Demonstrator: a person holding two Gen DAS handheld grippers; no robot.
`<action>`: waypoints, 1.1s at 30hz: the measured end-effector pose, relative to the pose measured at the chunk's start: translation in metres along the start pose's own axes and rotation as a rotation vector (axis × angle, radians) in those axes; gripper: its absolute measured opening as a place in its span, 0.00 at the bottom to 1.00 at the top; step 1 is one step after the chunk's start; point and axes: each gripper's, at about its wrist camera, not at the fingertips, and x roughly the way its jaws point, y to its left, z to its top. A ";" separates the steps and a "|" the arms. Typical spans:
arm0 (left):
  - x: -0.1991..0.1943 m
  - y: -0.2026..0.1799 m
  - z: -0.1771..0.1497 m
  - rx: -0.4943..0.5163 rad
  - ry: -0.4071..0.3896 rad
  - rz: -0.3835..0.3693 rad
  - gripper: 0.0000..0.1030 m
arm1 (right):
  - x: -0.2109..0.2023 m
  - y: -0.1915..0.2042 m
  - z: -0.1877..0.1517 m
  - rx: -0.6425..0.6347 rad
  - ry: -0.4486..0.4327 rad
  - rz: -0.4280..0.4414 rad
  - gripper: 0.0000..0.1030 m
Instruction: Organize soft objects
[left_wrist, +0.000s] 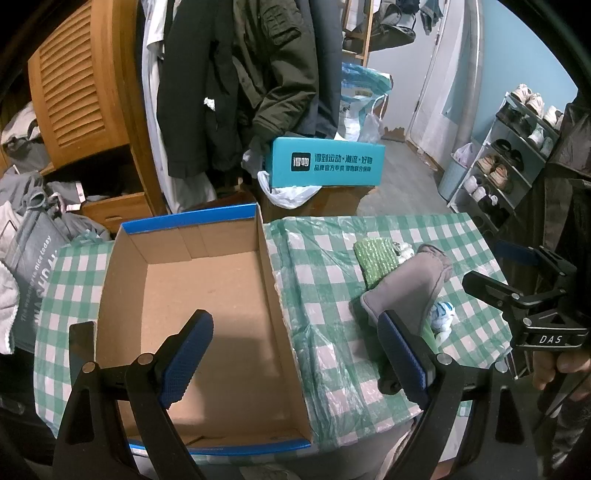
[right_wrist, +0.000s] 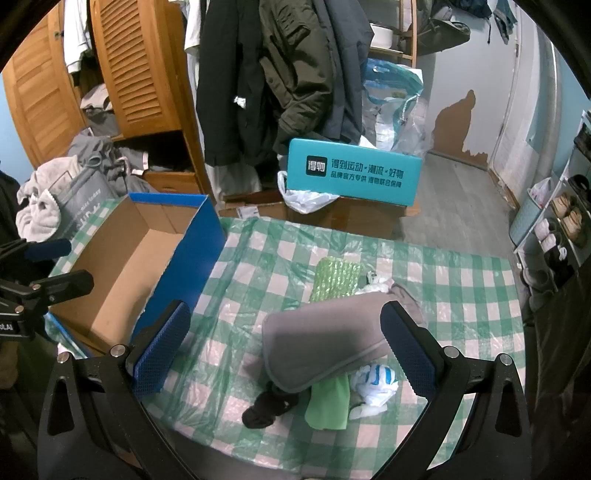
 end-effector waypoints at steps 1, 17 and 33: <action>0.000 0.000 -0.001 0.001 -0.001 0.002 0.89 | 0.000 0.000 0.000 0.000 0.000 -0.001 0.98; 0.001 0.000 -0.002 -0.001 -0.001 -0.001 0.89 | 0.000 0.000 0.000 0.000 0.004 -0.002 0.98; -0.001 -0.003 -0.007 0.001 0.002 -0.001 0.89 | 0.000 -0.001 0.000 0.000 0.007 -0.003 0.98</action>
